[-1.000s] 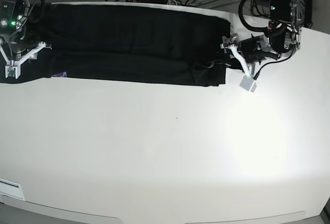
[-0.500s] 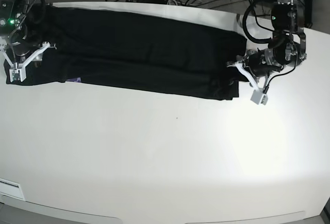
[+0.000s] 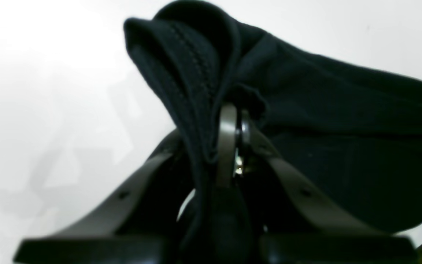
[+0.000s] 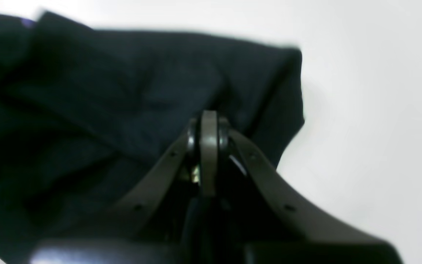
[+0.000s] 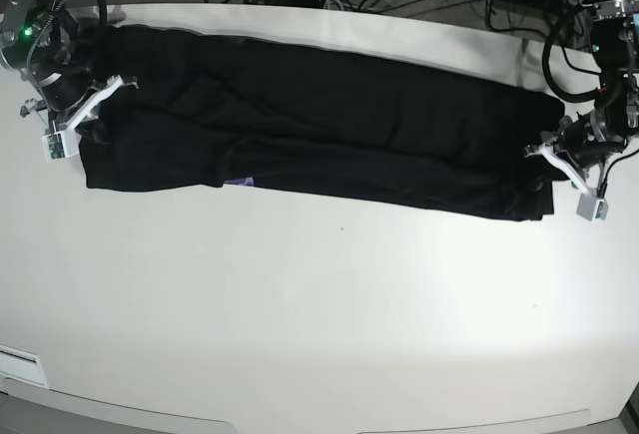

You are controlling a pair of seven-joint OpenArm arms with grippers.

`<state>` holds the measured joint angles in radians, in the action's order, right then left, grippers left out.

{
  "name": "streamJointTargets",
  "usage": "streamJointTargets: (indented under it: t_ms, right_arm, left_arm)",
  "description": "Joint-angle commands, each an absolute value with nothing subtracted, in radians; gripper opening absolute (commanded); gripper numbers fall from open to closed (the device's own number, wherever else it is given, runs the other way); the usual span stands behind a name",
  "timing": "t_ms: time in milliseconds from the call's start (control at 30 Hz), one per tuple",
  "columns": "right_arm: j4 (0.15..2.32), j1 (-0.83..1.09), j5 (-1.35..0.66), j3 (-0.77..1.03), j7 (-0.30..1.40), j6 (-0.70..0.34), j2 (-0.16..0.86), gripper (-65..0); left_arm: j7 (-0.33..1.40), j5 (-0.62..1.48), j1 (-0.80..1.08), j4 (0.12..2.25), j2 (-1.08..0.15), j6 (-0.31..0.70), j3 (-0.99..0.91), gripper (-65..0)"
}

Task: Fold the T-shirt properly
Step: 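Carry the gripped strip end with the left gripper toward the right gripper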

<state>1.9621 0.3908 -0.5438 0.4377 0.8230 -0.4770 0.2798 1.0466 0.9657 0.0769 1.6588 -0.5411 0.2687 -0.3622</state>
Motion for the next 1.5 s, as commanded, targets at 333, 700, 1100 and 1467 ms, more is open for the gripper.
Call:
streamJointTargets:
  t_ms: [333,700,1100,1467]
  right_arm:
    - [1.913,0.388,-0.623,0.444,0.790,-0.575,0.239,-65.0]
    - [2.138,0.398,-0.681,0.444,0.797,-0.626,0.274,-65.0]
    - [2.000,0.420,-0.619,0.444,0.746,-0.595,0.244,-65.0]
    - [1.814,0.421,-0.568,0.444,0.725,-0.609,0.244,-65.0]
  left_arm:
    - [1.054,1.032,0.075,1.671,-0.543,0.310,-0.369,-65.0]
    - [1.054,1.058,0.075,1.671,-0.535,0.329,-0.369,-65.0]
    - [1.054,1.061,0.075,1.671,-0.535,0.329,-0.369,-65.0]
    - [1.054,1.101,0.074,1.671,-0.535,0.354,-0.369,-65.0]
